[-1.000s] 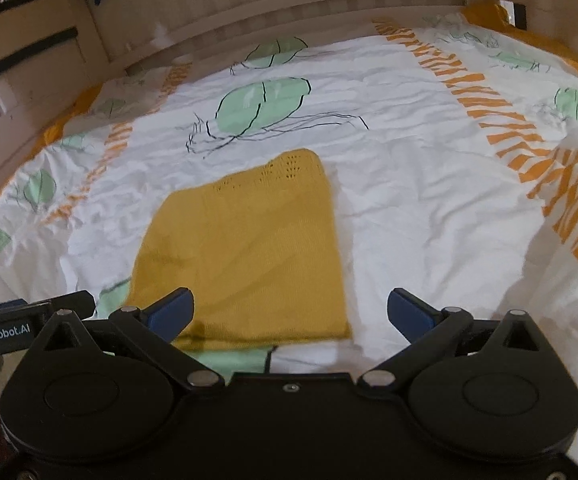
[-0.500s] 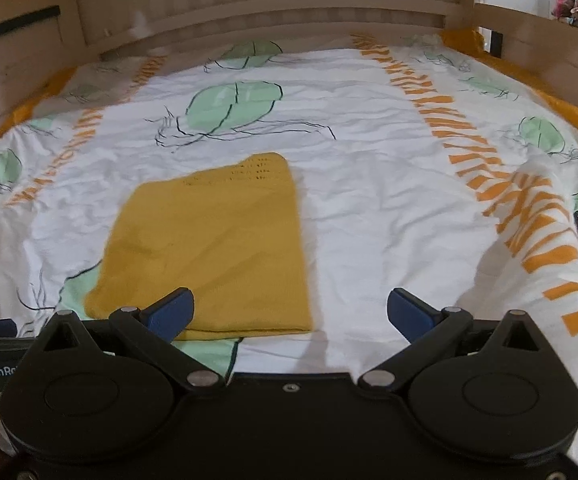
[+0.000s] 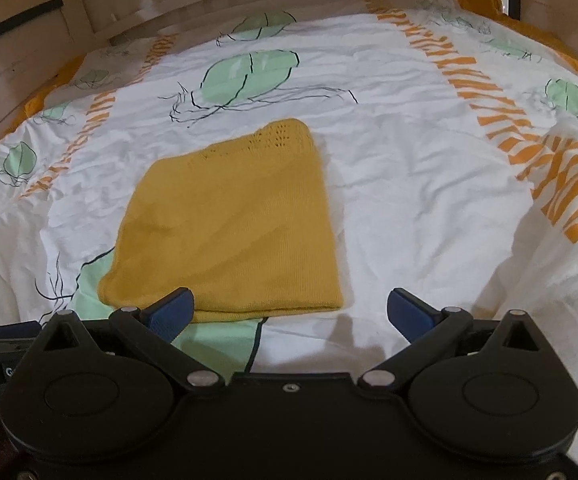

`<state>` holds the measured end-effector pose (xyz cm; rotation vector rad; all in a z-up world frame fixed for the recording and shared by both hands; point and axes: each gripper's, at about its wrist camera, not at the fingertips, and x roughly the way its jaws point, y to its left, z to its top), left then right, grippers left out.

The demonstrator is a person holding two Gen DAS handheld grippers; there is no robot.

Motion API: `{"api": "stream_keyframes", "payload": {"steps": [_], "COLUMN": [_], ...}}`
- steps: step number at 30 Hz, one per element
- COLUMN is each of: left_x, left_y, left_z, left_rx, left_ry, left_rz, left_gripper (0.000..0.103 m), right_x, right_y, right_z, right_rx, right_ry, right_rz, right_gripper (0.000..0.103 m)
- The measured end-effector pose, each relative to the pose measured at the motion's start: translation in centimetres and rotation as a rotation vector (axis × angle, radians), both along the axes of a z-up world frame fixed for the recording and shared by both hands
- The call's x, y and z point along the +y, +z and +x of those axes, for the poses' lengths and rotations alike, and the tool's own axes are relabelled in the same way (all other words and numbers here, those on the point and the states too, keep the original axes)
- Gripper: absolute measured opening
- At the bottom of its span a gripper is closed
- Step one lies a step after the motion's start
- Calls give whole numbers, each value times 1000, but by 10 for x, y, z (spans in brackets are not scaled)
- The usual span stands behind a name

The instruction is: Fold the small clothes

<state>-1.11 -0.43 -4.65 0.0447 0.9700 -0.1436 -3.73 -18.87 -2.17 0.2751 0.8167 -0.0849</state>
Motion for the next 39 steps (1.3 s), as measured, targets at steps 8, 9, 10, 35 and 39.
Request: {"api": "stream_keyframes", "payload": {"steps": [8,9,10,35,39], "left_x": [3,3,3,3,1], "left_y": [-6,-7,-7,-12,-12], "left_z": [4,4,4,4,3], "left_rx": [26,28,30,48,52], "left_ry": [4,5,5,3,-2], "left_rz": [-5,-5,-5,-19,-16], "left_gripper": [101,101,101,101,101], "right_x": [0,0,0,4,5], "right_y": [-5,-6,-6,-11,-12], "right_z": [4,4,4,6,6], "right_rx": [31,32,32,48,49], "right_ry": [0,1,2,18,18], "right_rz": [3,5,7,32,36], "right_gripper": [102,102,102,102,102]}}
